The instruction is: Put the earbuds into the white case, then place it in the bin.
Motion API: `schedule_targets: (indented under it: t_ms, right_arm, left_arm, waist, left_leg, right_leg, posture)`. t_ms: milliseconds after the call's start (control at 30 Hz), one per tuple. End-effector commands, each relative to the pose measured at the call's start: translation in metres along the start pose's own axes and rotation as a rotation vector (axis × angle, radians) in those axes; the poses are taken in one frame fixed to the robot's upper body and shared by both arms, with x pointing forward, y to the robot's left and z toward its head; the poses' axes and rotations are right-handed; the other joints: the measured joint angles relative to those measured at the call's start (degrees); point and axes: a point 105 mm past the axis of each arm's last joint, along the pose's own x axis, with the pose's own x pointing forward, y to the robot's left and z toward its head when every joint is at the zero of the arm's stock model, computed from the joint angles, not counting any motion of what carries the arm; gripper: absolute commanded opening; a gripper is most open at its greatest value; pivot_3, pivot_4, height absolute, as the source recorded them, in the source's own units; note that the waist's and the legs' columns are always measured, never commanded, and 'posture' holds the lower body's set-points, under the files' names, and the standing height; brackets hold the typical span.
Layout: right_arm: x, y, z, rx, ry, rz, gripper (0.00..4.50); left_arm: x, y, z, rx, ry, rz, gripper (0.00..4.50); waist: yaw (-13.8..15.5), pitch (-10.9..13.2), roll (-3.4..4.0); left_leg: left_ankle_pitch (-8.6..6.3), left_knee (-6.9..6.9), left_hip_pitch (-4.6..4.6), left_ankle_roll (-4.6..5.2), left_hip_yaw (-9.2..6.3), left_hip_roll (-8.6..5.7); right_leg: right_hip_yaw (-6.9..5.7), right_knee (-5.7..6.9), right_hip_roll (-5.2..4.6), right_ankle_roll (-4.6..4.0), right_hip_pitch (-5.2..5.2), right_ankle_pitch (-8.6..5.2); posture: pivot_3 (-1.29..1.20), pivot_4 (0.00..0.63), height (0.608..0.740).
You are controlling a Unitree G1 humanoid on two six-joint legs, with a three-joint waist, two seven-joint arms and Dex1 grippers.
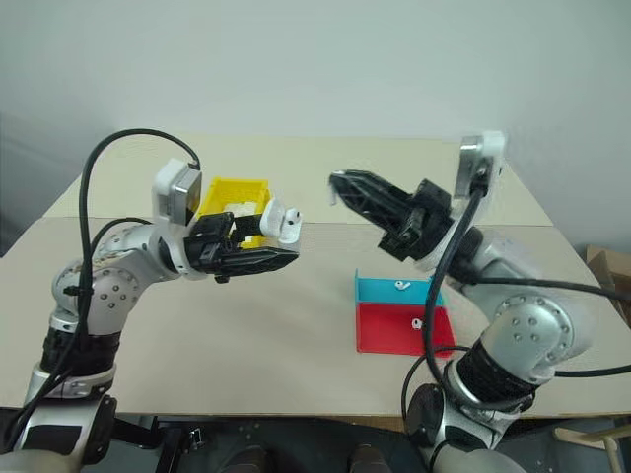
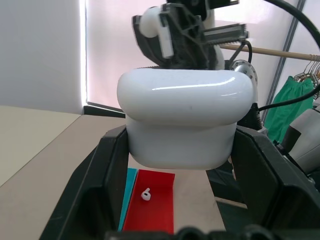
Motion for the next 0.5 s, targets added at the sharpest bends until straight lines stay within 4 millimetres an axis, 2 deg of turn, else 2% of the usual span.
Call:
schedule_targets:
  t_ms: [33,267,500]
  right_arm:
    - [0.007,0.025,0.001,-0.113,-0.007,0.089,0.63]
    - [0.020,0.031,-0.010,-0.164,0.001,0.111,0.63]
    - [0.021,0.029,-0.010,-0.171,-0.013,0.120,0.63]
  left_arm:
    - [0.003,-0.003,0.010,0.040,-0.003,-0.033,2.79]
    - [0.000,-0.007,0.012,0.082,-0.014,-0.056,2.79]
    - [0.000,-0.010,0.015,0.105,-0.030,-0.058,2.79]
  waist:
    - [-0.1,0.0,0.00]
    - [-0.5,0.0,0.00]
    - [-0.4,0.0,0.00]
  left_leg:
    - [0.00,0.00,0.00,0.00,-0.01,0.00]
    - [0.01,0.00,0.04,0.00,-0.03,0.00]
    - [0.01,0.00,0.00,0.00,-0.03,0.00]
  right_leg:
    - [-0.01,0.00,0.00,0.00,0.00,0.00]
    - [-0.01,0.03,0.01,0.00,0.02,0.00]
    - [-0.01,-0.03,0.01,0.00,0.02,0.00]
  posture:
    - [0.00,0.150,0.740]
    - [0.00,0.150,0.740]
    - [0.00,0.150,0.740]
